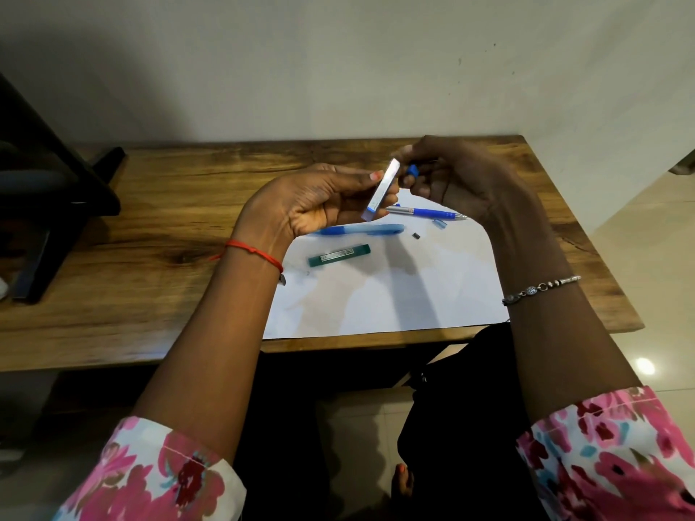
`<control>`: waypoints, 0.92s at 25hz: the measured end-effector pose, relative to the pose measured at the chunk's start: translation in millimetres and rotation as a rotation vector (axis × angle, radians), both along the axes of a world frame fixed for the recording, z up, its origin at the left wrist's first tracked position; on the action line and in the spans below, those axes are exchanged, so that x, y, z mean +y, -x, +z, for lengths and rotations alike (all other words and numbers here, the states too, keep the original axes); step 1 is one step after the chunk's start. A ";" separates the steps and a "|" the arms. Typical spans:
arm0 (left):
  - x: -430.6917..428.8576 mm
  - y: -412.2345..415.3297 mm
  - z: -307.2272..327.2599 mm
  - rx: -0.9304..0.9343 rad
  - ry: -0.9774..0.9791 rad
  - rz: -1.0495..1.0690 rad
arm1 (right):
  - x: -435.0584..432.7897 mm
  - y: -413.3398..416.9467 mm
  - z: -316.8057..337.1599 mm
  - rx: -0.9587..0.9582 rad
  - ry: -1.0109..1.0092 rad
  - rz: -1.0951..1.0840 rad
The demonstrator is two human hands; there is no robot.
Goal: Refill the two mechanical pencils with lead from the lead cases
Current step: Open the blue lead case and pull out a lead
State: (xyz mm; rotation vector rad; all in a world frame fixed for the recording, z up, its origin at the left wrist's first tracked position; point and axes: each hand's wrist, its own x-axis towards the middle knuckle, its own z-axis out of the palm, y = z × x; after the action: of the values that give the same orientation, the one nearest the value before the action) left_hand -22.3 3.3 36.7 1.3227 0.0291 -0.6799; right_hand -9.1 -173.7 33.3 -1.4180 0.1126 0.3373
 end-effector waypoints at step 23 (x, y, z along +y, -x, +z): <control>2.2 -0.1 4.9 0.133 -0.124 0.089 | -12.8 7.0 -5.0 0.139 0.030 0.192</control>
State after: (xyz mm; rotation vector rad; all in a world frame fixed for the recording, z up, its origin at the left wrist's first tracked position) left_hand -22.2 5.5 41.6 1.3843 0.2397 -0.6985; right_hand -16.1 -186.5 28.3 -1.4373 0.0955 0.5953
